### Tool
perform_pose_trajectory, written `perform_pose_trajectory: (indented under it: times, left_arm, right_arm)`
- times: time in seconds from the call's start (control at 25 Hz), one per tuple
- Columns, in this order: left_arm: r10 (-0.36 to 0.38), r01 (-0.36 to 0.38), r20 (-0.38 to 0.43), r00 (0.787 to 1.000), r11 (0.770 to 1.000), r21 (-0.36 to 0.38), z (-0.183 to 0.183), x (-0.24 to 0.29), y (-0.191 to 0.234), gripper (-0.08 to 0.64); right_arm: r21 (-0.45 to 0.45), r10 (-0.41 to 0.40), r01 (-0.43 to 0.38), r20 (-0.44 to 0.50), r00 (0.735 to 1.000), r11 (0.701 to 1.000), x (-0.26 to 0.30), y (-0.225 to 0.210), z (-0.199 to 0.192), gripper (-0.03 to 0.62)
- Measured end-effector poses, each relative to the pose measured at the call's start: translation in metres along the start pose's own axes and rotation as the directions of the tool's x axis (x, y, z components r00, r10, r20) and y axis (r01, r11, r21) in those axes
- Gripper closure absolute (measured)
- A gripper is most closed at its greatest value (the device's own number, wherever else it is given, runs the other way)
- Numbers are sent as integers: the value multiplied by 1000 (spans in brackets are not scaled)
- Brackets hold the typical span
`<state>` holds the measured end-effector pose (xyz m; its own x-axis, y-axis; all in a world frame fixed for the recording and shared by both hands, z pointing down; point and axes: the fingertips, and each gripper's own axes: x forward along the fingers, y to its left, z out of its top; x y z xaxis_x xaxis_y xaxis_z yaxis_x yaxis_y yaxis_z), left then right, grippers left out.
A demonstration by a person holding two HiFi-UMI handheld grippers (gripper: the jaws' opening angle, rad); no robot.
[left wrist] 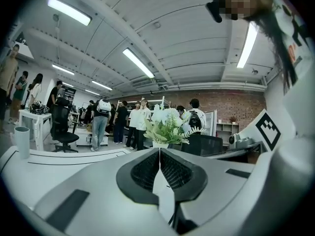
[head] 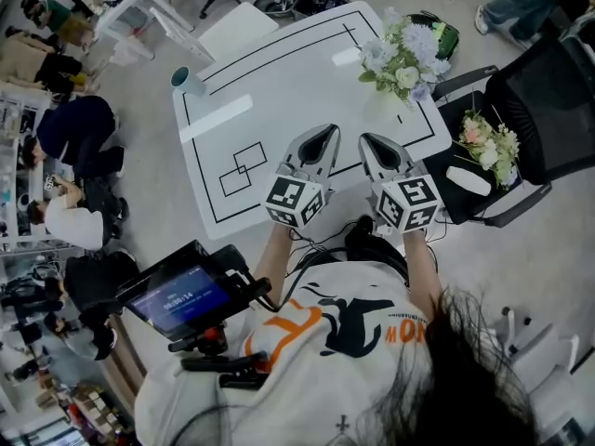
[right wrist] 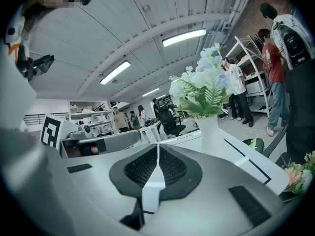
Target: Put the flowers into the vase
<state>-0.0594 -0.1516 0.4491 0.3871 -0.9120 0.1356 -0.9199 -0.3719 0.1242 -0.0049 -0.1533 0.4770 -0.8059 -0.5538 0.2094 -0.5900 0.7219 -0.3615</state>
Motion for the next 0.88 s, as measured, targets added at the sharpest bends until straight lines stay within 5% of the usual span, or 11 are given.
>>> perform_pose_trajectory:
  times: [0.88]
  left_arm:
    - [-83, 84, -50, 995, 996, 15, -20, -169, -39, 546]
  right_arm:
    - [57, -75, 72, 54, 996, 996, -61, 149, -42, 575]
